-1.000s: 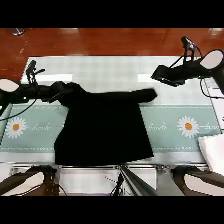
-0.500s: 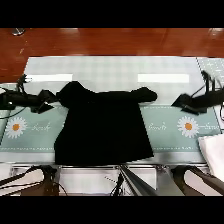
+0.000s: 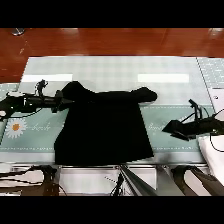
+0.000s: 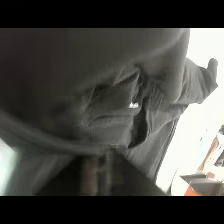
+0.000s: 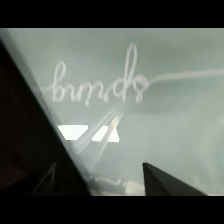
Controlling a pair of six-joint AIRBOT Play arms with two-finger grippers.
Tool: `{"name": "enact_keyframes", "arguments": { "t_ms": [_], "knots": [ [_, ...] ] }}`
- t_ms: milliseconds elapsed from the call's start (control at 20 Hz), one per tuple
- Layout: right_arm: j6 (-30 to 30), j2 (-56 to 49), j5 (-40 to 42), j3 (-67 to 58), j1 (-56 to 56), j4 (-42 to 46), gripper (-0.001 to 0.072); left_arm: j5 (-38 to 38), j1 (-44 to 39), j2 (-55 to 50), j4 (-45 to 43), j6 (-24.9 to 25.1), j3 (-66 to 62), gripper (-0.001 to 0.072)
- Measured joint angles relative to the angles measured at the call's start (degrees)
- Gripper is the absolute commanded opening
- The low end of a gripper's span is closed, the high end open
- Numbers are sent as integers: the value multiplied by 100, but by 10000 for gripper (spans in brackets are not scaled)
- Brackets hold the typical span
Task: Fold the shirts.
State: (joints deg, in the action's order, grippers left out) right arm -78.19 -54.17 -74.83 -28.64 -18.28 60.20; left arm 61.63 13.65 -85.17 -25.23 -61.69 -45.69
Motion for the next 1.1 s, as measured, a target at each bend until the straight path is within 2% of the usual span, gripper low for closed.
{"name": "enact_keyframes", "arguments": {
  "t_ms": [250, 700, 1100],
  "knots": [
    [42, 42, -356, 361, -2, 37, 615, -144, -57, -63, 293, 306, 9, 19],
    [127, -9, -680, 555, 109, -46, 615, -197, -68, -72, 382, 413, 9, 20],
    [2, -874, 144, 560, 1770, -719, 599, -199, -79, -74, 387, 415, 9, 20]
  ]
}}
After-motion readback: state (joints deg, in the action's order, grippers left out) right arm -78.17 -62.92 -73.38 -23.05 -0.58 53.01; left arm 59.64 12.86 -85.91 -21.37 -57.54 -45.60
